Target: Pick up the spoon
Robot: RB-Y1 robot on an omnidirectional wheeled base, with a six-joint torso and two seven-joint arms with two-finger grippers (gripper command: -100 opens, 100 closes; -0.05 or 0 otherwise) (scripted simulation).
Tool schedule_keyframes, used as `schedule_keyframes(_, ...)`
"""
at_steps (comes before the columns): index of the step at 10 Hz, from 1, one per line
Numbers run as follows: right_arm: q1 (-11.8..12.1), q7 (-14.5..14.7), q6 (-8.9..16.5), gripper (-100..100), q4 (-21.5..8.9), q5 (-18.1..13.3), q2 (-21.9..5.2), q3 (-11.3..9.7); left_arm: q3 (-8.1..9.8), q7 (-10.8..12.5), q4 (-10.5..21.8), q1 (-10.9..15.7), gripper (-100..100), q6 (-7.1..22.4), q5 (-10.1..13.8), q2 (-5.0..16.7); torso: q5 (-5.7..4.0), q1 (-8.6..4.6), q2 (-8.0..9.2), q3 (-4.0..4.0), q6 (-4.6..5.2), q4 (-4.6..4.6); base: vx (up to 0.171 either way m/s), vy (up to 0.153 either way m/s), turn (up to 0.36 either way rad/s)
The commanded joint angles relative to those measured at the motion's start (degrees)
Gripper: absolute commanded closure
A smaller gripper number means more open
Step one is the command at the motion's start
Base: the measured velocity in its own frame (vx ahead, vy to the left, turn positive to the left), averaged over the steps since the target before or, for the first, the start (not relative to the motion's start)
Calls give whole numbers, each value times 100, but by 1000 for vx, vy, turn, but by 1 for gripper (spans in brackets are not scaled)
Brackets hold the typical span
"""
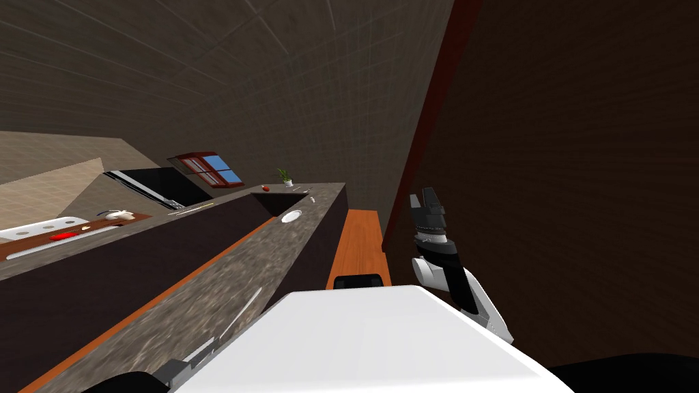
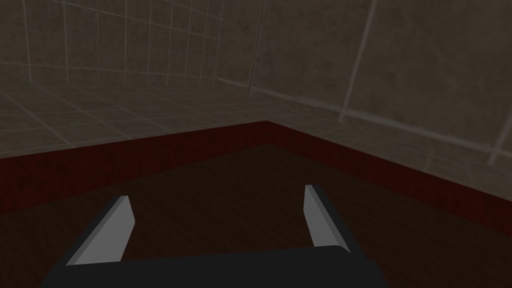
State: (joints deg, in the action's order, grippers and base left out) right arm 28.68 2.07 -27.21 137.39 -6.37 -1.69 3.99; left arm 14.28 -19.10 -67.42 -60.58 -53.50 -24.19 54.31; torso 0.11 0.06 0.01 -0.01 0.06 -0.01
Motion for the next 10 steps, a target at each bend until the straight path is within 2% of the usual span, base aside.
schedule_keyframes(1,0,0,0,0,0,0,0,0,-84,248,-286,11,100,286,-5,133,0,0,0,0,0,0,-135,41,-114)
schedule_keyframes(2,-2,0,0,0,0,0,0,0,-84,248,-363,11,100,404,-5,133,1,12,35,18,7,7,-148,59,-81)
schedule_keyframes(3,-2,0,0,0,-1,0,0,0,-164,488,-603,23,100,593,-9,270,4,23,47,27,0,10,-159,70,-98)
schedule_keyframes(5,-1,0,1,0,-1,0,0,0,-164,488,-732,23,100,861,-9,270,5,20,51,30,-2,12,-89,26,-26)
schedule_keyframes(6,-1,0,0,0,0,0,0,0,-244,728,-1033,36,100,1063,-13,407,6,13,30,18,-6,6,-94,26,-90)
schedule_keyframes(8,-1,0,0,0,0,0,0,0,-244,728,-1101,36,100,1317,-13,407,9,31,37,21,-6,6,-77,34,-40)
schedule_keyframes(9,0,0,0,0,0,0,0,0,-323,968,-1347,48,100,1512,-17,543,9,28,27,15,-11,3,-112,22,-97)
schedule_keyframes(10,-2,0,0,0,0,0,0,0,-323,968,-1469,48,100,1679,-17,543,12,24,37,20,1,6,-117,27,-61)
